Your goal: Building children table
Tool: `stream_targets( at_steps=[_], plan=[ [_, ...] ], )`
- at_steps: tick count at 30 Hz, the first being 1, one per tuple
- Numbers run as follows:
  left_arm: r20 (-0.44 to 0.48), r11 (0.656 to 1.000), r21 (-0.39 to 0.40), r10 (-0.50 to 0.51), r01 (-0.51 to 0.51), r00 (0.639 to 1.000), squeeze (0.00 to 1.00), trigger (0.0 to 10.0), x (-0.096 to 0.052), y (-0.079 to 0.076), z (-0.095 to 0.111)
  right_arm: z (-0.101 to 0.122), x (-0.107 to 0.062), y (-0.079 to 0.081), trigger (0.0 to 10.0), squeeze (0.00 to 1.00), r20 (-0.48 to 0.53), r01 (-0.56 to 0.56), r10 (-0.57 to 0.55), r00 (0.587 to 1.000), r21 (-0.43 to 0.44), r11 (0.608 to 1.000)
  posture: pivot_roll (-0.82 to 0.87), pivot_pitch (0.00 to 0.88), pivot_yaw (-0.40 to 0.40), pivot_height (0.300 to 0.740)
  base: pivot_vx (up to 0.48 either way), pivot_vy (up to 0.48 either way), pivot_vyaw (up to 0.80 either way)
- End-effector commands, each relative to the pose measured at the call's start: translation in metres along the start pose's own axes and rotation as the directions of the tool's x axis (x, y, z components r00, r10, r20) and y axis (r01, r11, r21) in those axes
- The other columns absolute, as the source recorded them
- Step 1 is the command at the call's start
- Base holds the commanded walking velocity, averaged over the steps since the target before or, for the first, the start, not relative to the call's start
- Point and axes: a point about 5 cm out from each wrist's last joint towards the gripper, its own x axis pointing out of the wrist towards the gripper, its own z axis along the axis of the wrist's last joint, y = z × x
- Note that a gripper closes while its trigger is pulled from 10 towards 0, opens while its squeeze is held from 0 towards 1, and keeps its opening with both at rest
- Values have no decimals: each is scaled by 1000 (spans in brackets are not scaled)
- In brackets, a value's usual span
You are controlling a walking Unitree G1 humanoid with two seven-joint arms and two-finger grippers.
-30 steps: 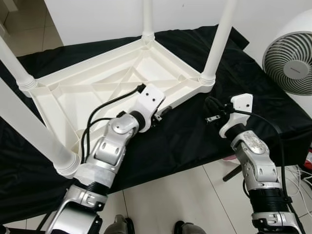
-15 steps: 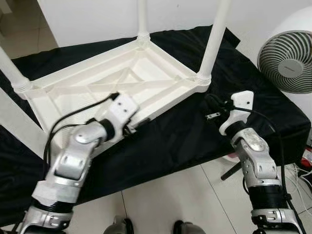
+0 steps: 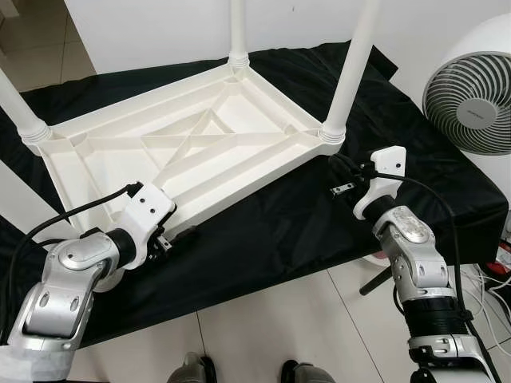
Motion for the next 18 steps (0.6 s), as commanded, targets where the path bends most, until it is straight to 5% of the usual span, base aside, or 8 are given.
stream_targets(
  at_steps=[1,7,8,9,10,13,14,18],
  plan=[
    [-36,999,-5,-41,41,999,0,10000,-1,-4,-5,-2,0,0,10000,0,-7,-4,4,1000,-1,1000,-38,138,13,740,0,0,0],
    [-101,999,-21,-50,48,994,0,10000,3,-10,-9,-2,-1,-1,10000,0,-7,1,-1,1000,-3,1000,-45,138,19,740,0,0,0],
    [-121,999,-15,-47,46,991,0,5059,4,-11,-10,-2,-2,-2,10000,0,-7,2,-2,1000,-3,1000,-46,138,21,740,0,0,0],
    [-136,999,-10,-45,44,990,0,5059,4,-11,-11,-2,-2,-2,10000,0,-7,3,-3,1000,-3,1000,-46,138,21,740,0,0,0],
    [-147,999,-19,-28,26,989,0,8196,7,-10,-11,-2,-2,-2,10000,0,-6,3,-3,1000,-3,1000,-46,139,21,740,0,0,0],
    [-156,999,-35,-9,3,988,0,8196,10,-10,-11,-2,-2,-1,10000,0,-6,3,-3,1000,-2,1000,-46,139,21,740,0,0,0],
    [-164,999,-32,8,-13,986,0,0,13,-9,-11,-2,-2,-1,10000,0,-5,2,-2,1000,-2,1000,-47,141,22,740,0,0,0],
    [-173,999,-26,34,-40,984,0,0,18,-9,-10,-3,-3,-1,10000,0,-7,2,-2,1000,-1,1000,-47,142,21,740,0,0,0]
  ],
)
